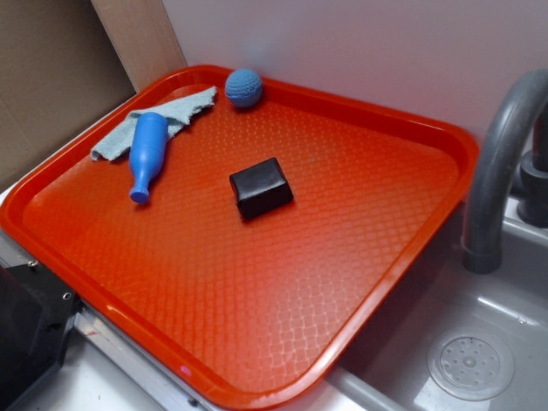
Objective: Grab the blue ball.
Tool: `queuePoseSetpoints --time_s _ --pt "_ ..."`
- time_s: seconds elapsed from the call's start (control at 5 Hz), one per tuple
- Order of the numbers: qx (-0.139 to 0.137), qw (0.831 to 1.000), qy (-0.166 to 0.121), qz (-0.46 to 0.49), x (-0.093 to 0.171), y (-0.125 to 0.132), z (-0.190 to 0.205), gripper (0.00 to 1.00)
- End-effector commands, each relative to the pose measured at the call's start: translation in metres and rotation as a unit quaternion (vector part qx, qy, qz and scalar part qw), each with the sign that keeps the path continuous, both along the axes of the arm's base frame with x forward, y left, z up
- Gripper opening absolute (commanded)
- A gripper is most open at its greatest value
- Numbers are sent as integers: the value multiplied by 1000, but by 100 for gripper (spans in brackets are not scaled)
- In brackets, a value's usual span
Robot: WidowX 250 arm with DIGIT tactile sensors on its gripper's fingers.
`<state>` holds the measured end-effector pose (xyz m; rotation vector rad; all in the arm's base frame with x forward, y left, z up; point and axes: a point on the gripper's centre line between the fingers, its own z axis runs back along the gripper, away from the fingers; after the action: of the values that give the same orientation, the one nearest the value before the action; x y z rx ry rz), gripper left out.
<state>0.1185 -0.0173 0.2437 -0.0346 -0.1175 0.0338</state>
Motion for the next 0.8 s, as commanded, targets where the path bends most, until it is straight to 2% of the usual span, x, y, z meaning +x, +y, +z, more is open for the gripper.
queuePoseSetpoints --time_s 0.0,0.2,0.4,0.6 --pt "0 1000 0 0 0 0 0 100" --pt "74 996 -49 -1 48 18 -21 100" --pt "67 995 -62 -43 90 41 -44 100" --pt "36 996 -86 0 107 57 -58 100"
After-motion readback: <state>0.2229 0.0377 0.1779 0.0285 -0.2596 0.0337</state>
